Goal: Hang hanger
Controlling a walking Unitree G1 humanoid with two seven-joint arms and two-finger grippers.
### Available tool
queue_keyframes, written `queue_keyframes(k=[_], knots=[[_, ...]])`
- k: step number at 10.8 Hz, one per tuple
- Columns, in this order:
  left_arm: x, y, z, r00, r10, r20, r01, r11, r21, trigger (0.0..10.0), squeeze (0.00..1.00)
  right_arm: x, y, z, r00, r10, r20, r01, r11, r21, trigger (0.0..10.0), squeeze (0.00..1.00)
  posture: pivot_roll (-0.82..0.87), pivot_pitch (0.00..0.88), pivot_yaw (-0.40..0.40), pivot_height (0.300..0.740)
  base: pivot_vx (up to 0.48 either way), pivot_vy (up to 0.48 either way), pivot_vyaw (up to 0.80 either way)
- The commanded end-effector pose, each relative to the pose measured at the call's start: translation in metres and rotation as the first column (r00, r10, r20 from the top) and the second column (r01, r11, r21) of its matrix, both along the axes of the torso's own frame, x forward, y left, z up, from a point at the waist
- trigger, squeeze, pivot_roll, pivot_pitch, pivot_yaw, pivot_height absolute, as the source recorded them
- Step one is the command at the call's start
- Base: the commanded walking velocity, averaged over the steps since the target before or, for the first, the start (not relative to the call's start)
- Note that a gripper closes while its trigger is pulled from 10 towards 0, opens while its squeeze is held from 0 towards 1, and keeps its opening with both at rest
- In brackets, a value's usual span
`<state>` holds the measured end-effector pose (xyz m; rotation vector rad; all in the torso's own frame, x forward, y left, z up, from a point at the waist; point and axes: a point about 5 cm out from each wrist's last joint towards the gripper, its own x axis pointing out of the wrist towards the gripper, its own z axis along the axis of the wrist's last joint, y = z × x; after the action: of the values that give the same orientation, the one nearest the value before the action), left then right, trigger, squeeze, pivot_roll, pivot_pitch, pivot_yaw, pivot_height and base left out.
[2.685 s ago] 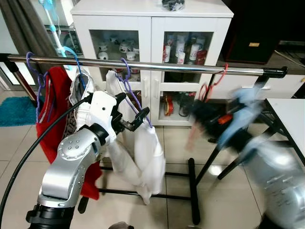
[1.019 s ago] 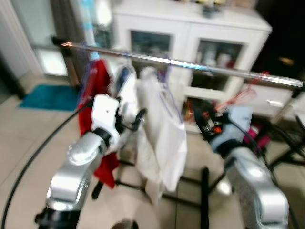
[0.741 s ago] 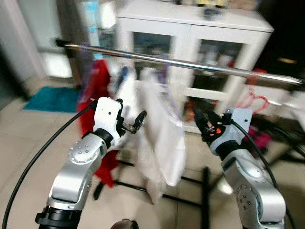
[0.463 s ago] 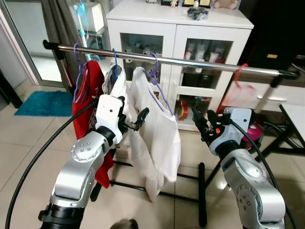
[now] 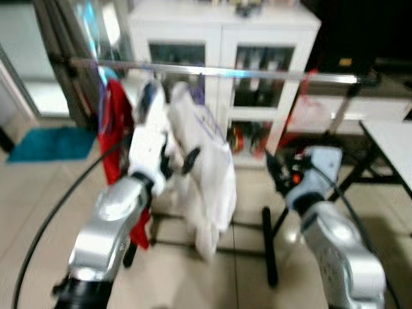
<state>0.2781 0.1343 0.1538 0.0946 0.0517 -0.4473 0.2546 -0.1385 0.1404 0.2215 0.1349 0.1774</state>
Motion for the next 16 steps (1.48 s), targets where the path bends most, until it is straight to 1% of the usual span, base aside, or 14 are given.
queue_keyframes(k=[1,2,3,4,5,6,7,8,9,10,11,12,16], knots=[[0.003,0.001,0.002,1.0,0.012,0.009,-0.012,1.0,-0.001,10.0,0.0,0.002,0.001,0.001,1.0,0.002,-0.008,-0.002,1.0,0.007,10.0,0.0,-0.09,0.0,0.006,0.74,0.0,0.0,0.0],[0.007,0.001,0.004,0.999,0.029,0.018,-0.029,1.0,0.007,10.0,0.0,0.003,0.003,0.002,1.0,0.021,-0.018,-0.021,1.0,0.006,10.0,0.0,-0.09,0.0,0.006,0.74,0.0,0.0,0.0],[0.006,-0.001,0.004,1.0,0.019,0.017,-0.019,1.0,0.01,10.0,0.0,0.003,0.003,0.003,0.999,0.032,-0.001,-0.032,0.999,-0.009,10.0,0.0,-0.09,0.0,0.008,0.74,0.0,0.0,0.0],[0.004,0.001,0.002,1.0,0.011,0.01,-0.011,1.0,0.005,10.0,0.0,0.004,0.002,0.005,0.999,0.027,0.034,-0.023,0.994,-0.107,10.0,0.0,-0.1,0.0,0.008,0.74,0.0,0.0,0.0],[0.005,0.001,0.002,1.0,0.016,0.008,-0.016,1.0,-0.002,10.0,0.0,0.004,0.002,0.006,0.999,0.02,0.033,-0.016,0.994,-0.11,10.0,0.0,-0.1,0.0,0.008,0.74,0.0,0.0,0.0],[0.008,0.002,0.004,1.0,0.031,0.0,-0.031,0.999,-0.03,10.0,0.0,0.006,0.0,0.009,0.999,0.002,0.052,0.003,0.994,-0.11,10.0,0.0,-0.1,0.0,0.01,0.74,0.289,0.0,0.8],[0.005,0.001,0.003,1.0,0.019,-0.008,-0.019,0.999,-0.027,10.0,0.0,0.005,-0.001,0.009,0.999,-0.004,0.051,0.008,0.996,-0.088,10.0,0.0,-0.1,0.0,0.01,0.74,0.292,0.0,0.0],[0.004,0.002,0.001,1.0,0.011,-0.015,-0.011,1.0,-0.024,10.0,0.23,0.005,0.002,0.009,0.998,0.014,0.055,-0.009,0.996,-0.092,10.0,0.0,-0.1,0.0,0.01,0.74,0.315,0.0,0.0],[0.005,0.002,0.001,1.0,0.008,-0.021,-0.008,0.999,-0.037,10.0,0.92,0.006,0.005,0.01,0.997,0.042,0.063,-0.034,0.992,-0.122,10.0,0.0,-0.1,0.0,0.009,0.74,0.352,0.0,0.0],[0.005,0.001,0.002,1.0,0.003,-0.019,-0.003,0.999,-0.038,10.0,1.0,0.006,0.008,0.01,0.996,0.055,0.066,-0.045,0.989,-0.143,10.0,0.0,-0.1,0.0,0.009,0.74,0.356,0.0,0.8],[0.005,0.001,0.002,1.0,0.003,-0.017,-0.004,1.0,-0.031,10.0,1.0,0.007,0.008,0.011,0.996,0.049,0.076,-0.038,0.989,-0.14,10.0,0.0,-0.09,0.0,0.005,0.74,0.356,0.0,0.8],[0.006,0.002,0.002,1.0,0.011,-0.013,-0.011,1.0,-0.025,10.0,1.0,0.007,0.007,0.011,0.997,0.031,0.076,-0.024,0.996,-0.09,10.0,0.0,-0.09,0.0,0.004,0.74,0.356,0.0,0.0],[0.004,0.002,0.001,1.0,0.005,-0.01,-0.005,1.0,-0.002,10.0,0.95,0.008,0.004,0.011,0.997,0.017,0.082,-0.009,0.995,-0.102,10.0,0.0,-0.09,0.0,0.004,0.74,0.329,0.0,0.0]])
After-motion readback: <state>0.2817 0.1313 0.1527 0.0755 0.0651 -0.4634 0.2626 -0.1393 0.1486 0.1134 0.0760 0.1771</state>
